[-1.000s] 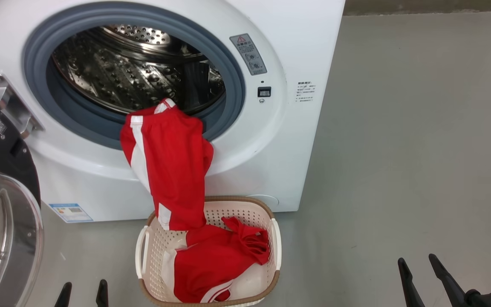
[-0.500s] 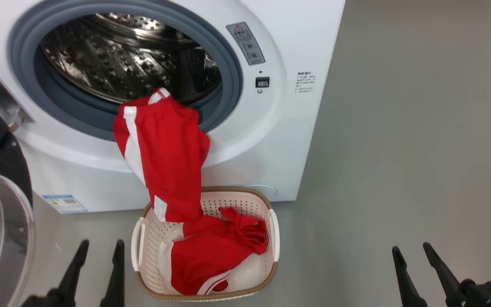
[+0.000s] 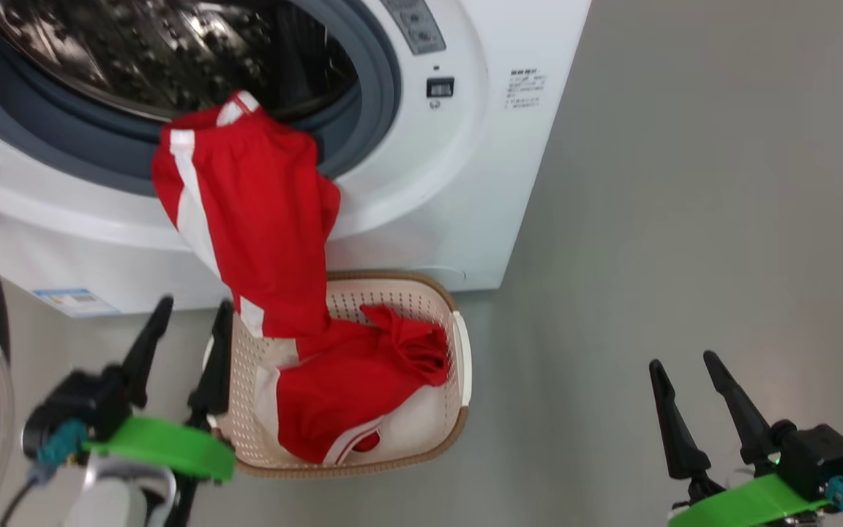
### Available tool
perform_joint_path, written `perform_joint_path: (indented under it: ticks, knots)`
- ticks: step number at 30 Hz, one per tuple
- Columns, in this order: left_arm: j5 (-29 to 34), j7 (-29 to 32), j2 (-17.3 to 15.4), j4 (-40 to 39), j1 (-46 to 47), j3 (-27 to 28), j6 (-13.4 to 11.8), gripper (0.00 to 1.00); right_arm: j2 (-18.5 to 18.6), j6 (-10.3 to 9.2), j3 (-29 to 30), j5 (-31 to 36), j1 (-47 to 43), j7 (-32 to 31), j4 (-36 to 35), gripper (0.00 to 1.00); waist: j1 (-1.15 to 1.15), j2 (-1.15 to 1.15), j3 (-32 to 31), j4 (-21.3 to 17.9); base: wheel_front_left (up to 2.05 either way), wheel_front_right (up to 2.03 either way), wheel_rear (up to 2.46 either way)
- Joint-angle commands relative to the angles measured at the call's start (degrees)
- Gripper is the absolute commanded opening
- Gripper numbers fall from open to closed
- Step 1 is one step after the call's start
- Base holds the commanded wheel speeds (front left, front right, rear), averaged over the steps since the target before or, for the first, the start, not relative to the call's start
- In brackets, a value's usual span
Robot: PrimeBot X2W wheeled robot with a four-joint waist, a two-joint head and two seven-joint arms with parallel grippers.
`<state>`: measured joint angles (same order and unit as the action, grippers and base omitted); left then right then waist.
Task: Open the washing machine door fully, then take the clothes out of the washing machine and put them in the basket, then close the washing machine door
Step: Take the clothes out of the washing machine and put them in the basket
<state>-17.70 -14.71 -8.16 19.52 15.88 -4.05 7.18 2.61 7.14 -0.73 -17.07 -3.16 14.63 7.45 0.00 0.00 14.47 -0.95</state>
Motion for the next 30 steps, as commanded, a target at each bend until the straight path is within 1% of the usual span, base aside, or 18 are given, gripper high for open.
perform_joint_path:
  ticks: [1,3,15,23,30]
  knots:
    - [-0.3,-0.3,-1.7,-0.9,1.9,1.7,0.3,1.00,0.4,0.35,-1.5,0.5,1.6,0.4,-1.1,1.00,0.00,0.00,2.5,-0.4,0.00,0.00,0.00]
    - [-1.3,-0.3,-2.6,3.0,6.5,0.5,0.3,1.00,0.3,0.35,-2.0,0.0,3.0,0.4,-0.8,1.00,0.00,0.00,4.8,-0.5,0.00,0.00,0.00]
    - [-5.3,0.5,-6.2,18.4,25.5,-7.0,0.3,1.00,0.3,0.35,-3.2,-1.7,8.2,0.4,-0.7,1.00,0.00,0.00,13.4,-0.5,0.00,0.00,0.00]
    - [-7.2,0.5,-7.1,26.6,36.4,-10.8,0.3,1.00,0.3,0.35,-3.3,-1.9,10.4,0.4,-1.0,1.00,0.00,0.00,17.2,-0.6,0.00,0.00,0.00]
    - [-8.8,0.6,-7.3,31.6,42.9,-13.8,0.3,1.00,0.3,0.35,-3.3,-2.2,11.5,0.4,-1.2,1.00,0.00,0.00,19.3,-0.8,0.00,0.00,0.00]
